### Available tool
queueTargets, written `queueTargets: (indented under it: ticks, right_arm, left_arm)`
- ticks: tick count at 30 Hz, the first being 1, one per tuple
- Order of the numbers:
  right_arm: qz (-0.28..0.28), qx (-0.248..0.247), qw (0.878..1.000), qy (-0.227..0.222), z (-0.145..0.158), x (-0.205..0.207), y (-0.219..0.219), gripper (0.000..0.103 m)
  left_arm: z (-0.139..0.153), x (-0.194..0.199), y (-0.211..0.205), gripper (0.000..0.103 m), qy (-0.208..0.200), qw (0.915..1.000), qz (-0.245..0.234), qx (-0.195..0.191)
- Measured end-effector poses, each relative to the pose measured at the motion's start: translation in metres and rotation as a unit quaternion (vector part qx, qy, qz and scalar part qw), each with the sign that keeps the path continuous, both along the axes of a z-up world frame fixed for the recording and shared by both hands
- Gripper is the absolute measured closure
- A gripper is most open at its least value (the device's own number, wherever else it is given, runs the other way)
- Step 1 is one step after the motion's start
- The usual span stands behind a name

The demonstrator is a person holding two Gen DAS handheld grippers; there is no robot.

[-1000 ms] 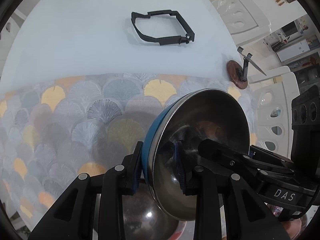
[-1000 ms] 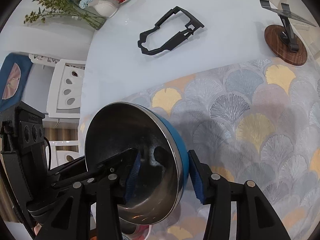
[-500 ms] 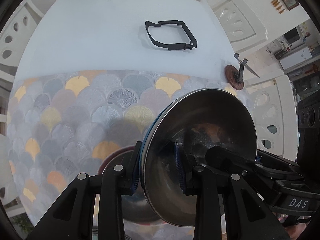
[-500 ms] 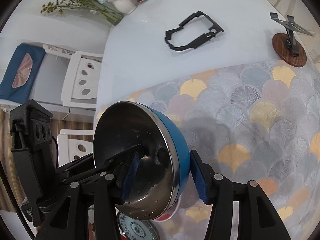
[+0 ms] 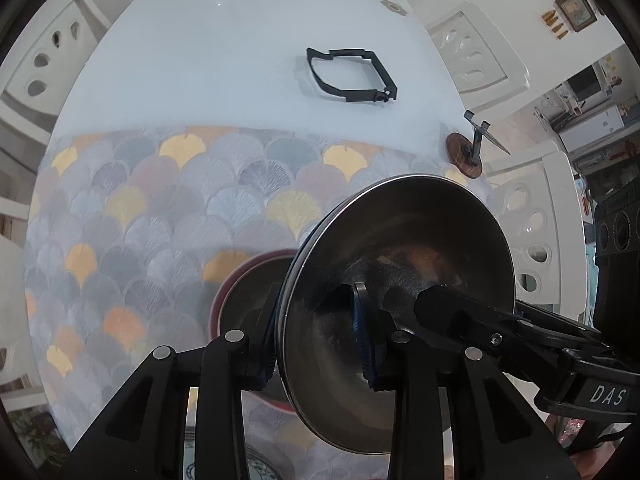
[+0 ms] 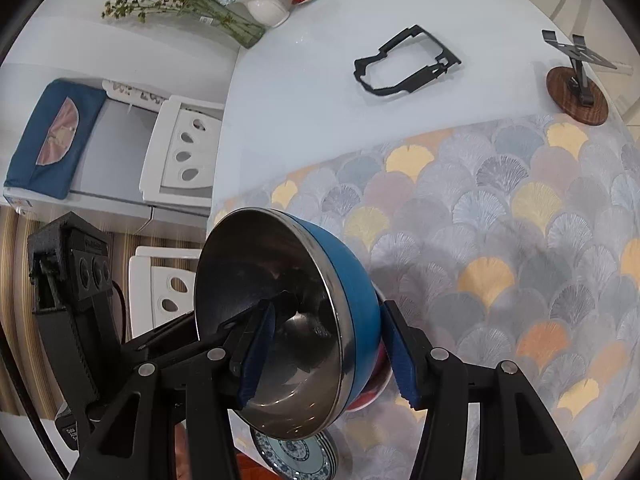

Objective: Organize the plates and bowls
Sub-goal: 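Lift the blue-exterior bowl and lower it into the red-exterior bowl with both tools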

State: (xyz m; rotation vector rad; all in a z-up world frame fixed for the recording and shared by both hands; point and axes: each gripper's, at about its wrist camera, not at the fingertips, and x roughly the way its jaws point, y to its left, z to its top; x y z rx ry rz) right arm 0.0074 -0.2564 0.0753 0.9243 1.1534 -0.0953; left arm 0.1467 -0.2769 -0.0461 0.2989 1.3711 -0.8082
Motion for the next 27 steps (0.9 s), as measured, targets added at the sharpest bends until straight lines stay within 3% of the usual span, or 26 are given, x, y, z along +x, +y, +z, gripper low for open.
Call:
queueTargets:
  ticks: [13,27]
  right_arm:
    - [0.011,0.022,0.999,0.022,-0.014,0.004,0.023,0.043]
    - [0.032,0.013,0.999,0.03,-0.02,0.015,0.033,0.041]
  left_arm:
    - [-0.01,0.003,0.026,0.074,0.013,0.9997,0.022,-0.003]
    - [-0.022,0.007,0.04,0.071,0.024,0.9989,0.04,-0.003]
